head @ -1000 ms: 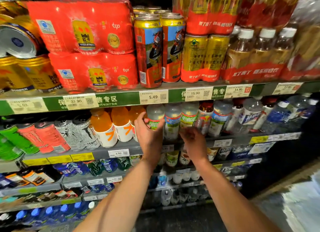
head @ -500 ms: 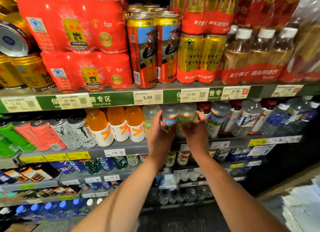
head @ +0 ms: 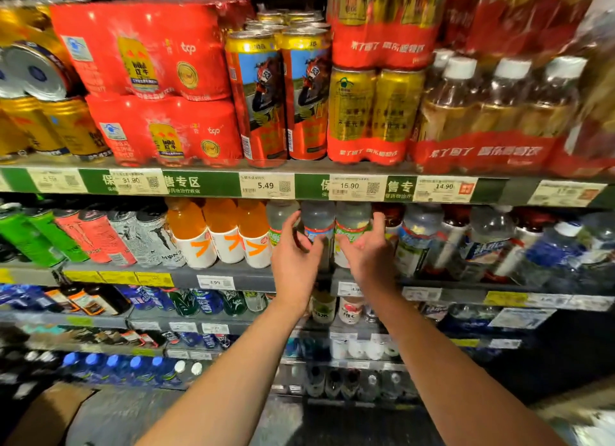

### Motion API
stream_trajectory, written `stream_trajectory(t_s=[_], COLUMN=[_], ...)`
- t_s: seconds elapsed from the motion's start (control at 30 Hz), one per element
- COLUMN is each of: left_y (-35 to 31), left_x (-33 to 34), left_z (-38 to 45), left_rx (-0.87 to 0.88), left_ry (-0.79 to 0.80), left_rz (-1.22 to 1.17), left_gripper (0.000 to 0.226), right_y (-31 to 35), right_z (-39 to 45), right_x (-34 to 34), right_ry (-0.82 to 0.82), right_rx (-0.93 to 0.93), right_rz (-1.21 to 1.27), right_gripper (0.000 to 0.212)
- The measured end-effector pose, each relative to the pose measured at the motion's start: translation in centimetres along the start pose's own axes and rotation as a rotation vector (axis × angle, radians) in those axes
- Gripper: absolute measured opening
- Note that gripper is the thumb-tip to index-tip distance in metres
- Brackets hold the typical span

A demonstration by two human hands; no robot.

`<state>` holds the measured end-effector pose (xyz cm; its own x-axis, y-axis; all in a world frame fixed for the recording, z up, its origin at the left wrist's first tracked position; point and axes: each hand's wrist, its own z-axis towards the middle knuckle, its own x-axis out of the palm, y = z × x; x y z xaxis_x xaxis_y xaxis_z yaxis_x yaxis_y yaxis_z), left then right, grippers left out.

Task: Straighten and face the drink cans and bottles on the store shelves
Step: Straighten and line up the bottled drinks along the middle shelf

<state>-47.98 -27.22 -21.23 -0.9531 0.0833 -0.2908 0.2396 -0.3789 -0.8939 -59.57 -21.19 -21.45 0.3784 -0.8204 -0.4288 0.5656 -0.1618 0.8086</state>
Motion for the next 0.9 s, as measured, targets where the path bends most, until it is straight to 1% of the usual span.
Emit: stream_trajectory(t_s=[0.07, 0.13, 0.17, 0.23, 0.27, 0.33, 0.37, 0.43, 0.53, 0.67, 0.77, 0.83, 0.9], left_y=[0.1, 0.4, 0.6, 0.6, 0.6, 0.6, 0.6, 0.5, 0.6, 1.5, 2.3, 2.7, 3.3], left_x=[-0.8, -1.7, -2.0, -2.5, -2.7, -2.9, -3.0, -3.4, -3.9, -5.0, -6.0, -6.7, -7.4], left_z=[0.0, 0.6, 1.1, 2.2, 2.7, 3.6, 3.9, 4.3, 4.2, 2.4, 1.3, 1.0, 0.9], left_rx=[-0.007, -0.021, -0.011, 0.009, 0.018, 0.036, 0.036, 0.014, 0.042, 0.089, -0.014, -0.083, -0.131], left_ry=[-0.104, -0.197, -0.225, -0.197, -0.163, -0.11, -0.088, -0.049, -0.024, -0.027, -0.047, -0.074, -0.083], left_rz=[-0.018, -0.02, 0.026, 0.143, 0.191, 0.282, 0.319, 0.33, 0.265, 0.104, 0.011, -0.11, -0.216], left_gripper=[0.056, 0.064, 0.069, 0.074, 0.072, 0.061, 0.058, 0.057, 0.061, 0.072, 0.072, 0.07, 0.068], right_y=[0.7, 1.2, 1.4, 1.8, 2.0, 2.5, 2.8, 3.2, 3.5, 4.1, 4.6, 4.8, 5.1], right_z=[-0.6, -1.4, -1.8, -2.1, -2.1, -2.0, -1.9, -1.8, -1.7, -2.2, -2.9, -3.0, -2.9], right_x=[0.5, 1.3, 1.7, 2.5, 2.9, 3.5, 3.7, 4.0, 4.0, 4.2, 4.6, 5.0, 5.3], right_ry=[-0.061, -0.027, 0.011, 0.086, 0.122, 0.182, 0.192, 0.163, 0.098, 0.043, -0.036, -0.09, -0.111], right_rx=[0.013, -0.011, -0.016, -0.016, -0.019, -0.018, -0.01, 0.011, -0.007, -0.004, -0.081, -0.146, -0.169], right_rz=[0.027, 0.059, 0.066, 0.072, 0.065, 0.032, 0.023, 0.023, -0.012, -0.08, -0.194, -0.273, -0.335], right_gripper=[0.063, 0.06, 0.06, 0.067, 0.072, 0.078, 0.078, 0.073, 0.062, 0.064, 0.067, 0.068, 0.067])
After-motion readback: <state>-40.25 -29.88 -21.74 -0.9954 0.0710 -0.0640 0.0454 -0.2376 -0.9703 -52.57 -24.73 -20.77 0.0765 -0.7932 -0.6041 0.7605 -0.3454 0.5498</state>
